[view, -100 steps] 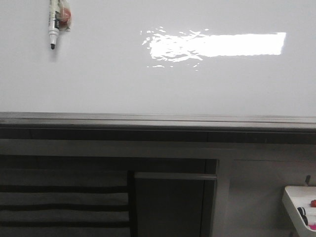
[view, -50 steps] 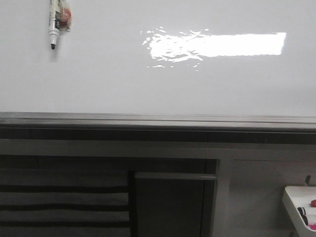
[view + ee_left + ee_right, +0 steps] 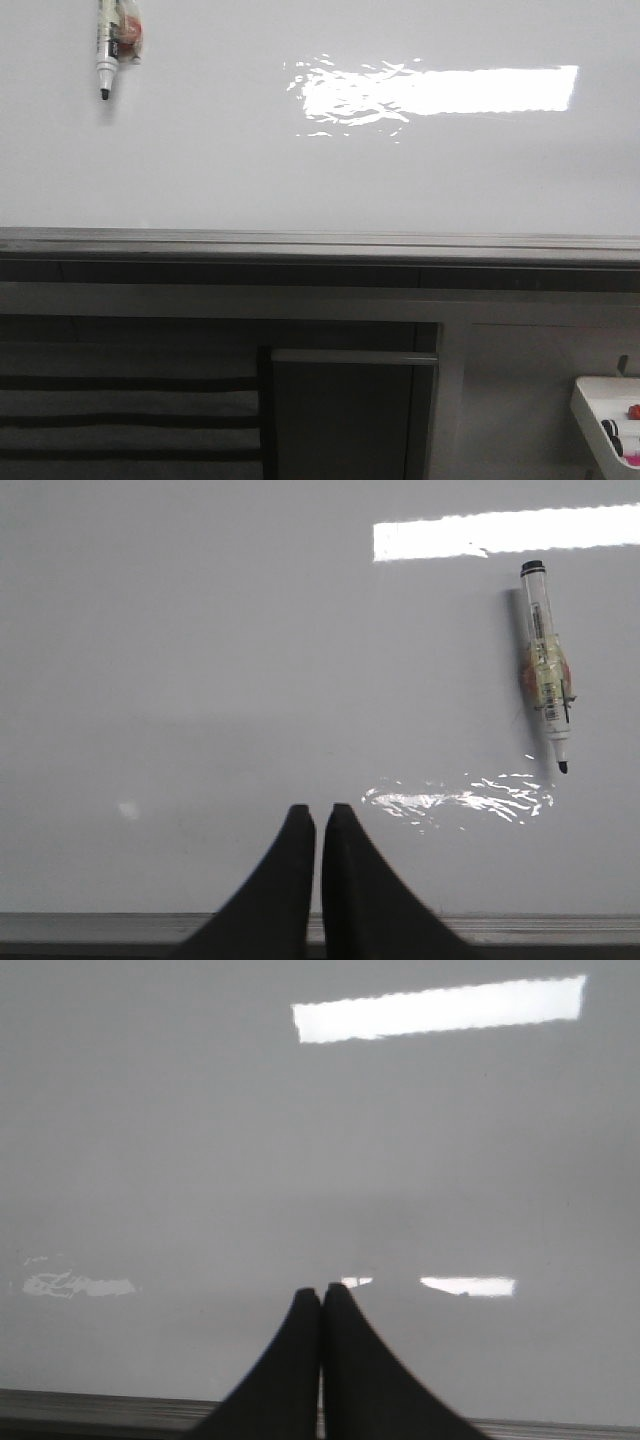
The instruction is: Write number 3 on whiteboard
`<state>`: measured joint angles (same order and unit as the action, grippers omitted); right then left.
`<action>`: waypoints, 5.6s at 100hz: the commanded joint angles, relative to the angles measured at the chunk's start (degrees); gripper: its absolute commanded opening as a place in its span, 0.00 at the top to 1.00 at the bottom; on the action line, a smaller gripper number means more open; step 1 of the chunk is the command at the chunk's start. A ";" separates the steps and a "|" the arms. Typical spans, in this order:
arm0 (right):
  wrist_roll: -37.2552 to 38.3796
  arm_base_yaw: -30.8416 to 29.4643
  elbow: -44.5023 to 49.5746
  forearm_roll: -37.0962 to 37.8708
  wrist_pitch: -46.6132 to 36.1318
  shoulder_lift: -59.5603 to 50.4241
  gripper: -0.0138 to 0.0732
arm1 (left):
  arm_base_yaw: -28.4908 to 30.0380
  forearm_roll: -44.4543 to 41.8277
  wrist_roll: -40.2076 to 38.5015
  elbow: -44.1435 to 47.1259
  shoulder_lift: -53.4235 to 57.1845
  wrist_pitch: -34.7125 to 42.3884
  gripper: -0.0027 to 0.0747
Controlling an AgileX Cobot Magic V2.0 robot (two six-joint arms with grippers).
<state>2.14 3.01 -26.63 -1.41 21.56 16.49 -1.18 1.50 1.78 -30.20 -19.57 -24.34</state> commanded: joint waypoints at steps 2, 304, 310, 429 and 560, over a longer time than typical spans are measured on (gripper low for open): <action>-0.58 -0.27 -2.13 0.34 -4.72 1.01 0.93 | -0.48 -0.03 0.00 -1.85 -0.91 4.59 0.99; -0.58 -0.27 -2.13 -0.16 -6.87 1.11 0.21 | -21.94 2.34 -0.14 -27.84 -60.14 17.61 0.75; -0.58 -0.27 -2.13 -0.16 -6.49 1.11 0.21 | -21.94 2.34 -0.14 -27.84 -60.14 17.61 0.78; -71.26 20.96 -37.47 -48.57 31.38 50.82 0.22 | -31.36 28.28 53.89 -31.23 -47.58 -27.26 0.99; -72.68 31.75 -42.55 -45.45 33.07 59.55 0.88 | -37.96 23.21 47.65 -31.23 -47.58 -24.91 0.87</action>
<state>-69.98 34.67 -67.39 -44.89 54.15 77.46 -38.89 25.05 53.15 -59.52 -68.49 -53.61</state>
